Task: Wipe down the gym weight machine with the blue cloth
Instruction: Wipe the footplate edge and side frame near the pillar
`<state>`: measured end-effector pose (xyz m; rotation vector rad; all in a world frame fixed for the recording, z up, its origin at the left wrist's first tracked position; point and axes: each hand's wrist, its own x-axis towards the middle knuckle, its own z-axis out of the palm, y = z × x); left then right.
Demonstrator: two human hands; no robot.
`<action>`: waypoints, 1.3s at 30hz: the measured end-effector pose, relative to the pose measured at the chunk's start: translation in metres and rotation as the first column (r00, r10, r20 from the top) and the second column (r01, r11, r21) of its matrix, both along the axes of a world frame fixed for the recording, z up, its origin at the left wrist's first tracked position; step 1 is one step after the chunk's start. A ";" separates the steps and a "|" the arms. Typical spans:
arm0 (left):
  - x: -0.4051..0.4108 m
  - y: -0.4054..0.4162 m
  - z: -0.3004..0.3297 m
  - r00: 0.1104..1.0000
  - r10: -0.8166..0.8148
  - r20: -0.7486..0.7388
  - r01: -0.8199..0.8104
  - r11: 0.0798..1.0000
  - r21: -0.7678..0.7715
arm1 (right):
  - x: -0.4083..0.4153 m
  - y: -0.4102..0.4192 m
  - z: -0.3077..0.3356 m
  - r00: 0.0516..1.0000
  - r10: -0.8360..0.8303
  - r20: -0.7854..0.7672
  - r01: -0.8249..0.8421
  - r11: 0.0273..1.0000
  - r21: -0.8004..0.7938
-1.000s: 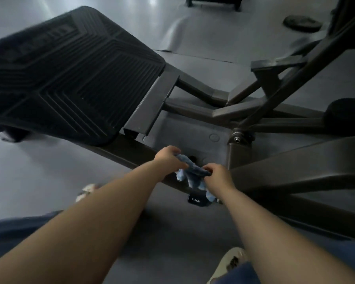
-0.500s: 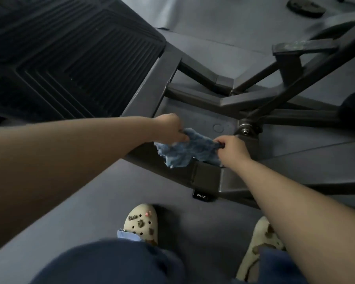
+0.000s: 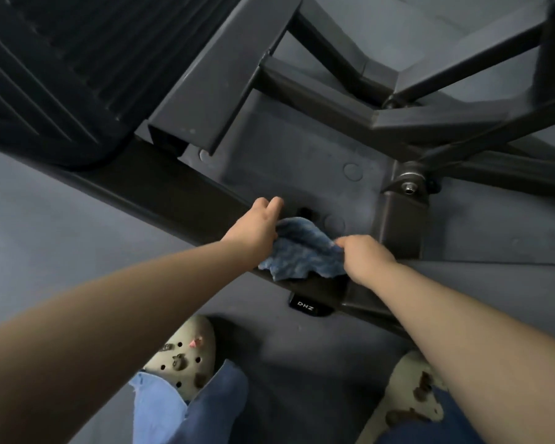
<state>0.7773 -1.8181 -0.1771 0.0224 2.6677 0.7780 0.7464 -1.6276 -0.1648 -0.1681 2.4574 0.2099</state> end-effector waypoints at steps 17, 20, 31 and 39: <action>0.028 -0.001 -0.027 0.790 -0.608 0.078 0.546 0.641 -0.539 | -0.030 -0.055 -0.049 0.935 -0.201 0.291 0.295 0.898 -0.327; 0.033 -0.030 -0.025 0.866 -0.497 -0.062 0.378 0.729 -0.571 | -0.039 -0.100 -0.042 0.915 -0.195 0.352 0.365 0.770 -0.523; 0.041 -0.136 0.008 0.946 -0.116 -0.303 -0.088 0.808 -0.583 | -0.077 -0.213 -0.032 0.823 -0.047 0.567 0.498 0.541 -0.678; 0.031 -0.098 -0.006 0.938 -0.234 -0.256 0.039 0.804 -0.594 | -0.080 -0.165 -0.037 0.864 -0.023 0.502 0.301 0.824 -0.480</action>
